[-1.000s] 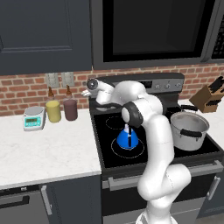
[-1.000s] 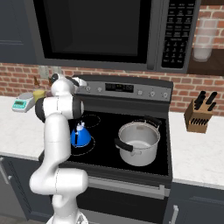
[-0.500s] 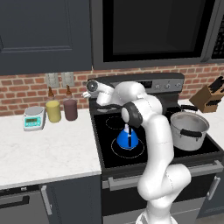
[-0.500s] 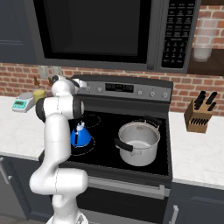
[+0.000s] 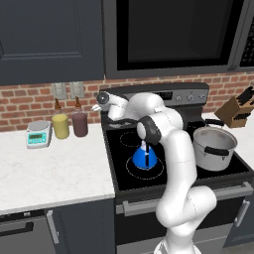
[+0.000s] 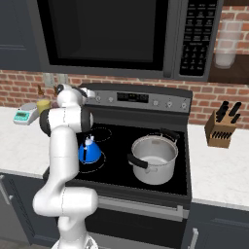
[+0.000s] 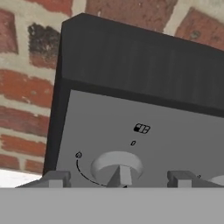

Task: Pick the kettle from the counter and place it on a stove burner. Then turn the burner on.

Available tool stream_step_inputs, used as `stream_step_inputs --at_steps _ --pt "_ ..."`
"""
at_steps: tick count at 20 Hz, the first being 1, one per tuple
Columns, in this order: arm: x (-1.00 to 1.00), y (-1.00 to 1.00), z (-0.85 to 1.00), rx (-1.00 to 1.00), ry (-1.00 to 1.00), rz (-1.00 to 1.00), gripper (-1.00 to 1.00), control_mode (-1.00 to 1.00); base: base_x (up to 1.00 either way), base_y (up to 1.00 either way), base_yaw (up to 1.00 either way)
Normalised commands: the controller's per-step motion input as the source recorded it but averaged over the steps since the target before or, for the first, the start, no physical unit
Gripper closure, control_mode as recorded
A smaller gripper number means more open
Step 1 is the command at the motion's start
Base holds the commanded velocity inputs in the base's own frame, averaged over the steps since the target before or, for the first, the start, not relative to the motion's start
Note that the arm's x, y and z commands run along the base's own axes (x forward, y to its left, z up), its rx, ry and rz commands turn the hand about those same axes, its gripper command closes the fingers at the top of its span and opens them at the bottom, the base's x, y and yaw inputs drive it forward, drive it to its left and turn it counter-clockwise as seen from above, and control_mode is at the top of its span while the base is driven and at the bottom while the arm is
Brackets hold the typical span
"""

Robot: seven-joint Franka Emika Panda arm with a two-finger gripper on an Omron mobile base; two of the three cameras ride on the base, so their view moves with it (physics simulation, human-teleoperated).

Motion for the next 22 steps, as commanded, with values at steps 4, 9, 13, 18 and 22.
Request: stream_step_inputs --at_steps 4,9,13,18,22 --pt "0.12 0.0 0.0 0.0 0.0 0.0 -1.0 -1.0 0.0 0.0 0.0" --pt "0.0 0.0 0.0 0.0 0.0 0.0 1.0 -1.0 0.0 0.0 0.0" --pt "0.03 0.0 0.0 0.0 0.0 0.0 1.0 -1.0 0.0 0.0 0.0" --pt "0.15 0.0 0.0 0.0 0.0 0.0 1.0 -1.0 0.0 0.0 0.0" --pt "0.21 0.0 0.0 -0.04 0.01 0.01 1.0 -1.0 0.0 0.0 0.0"
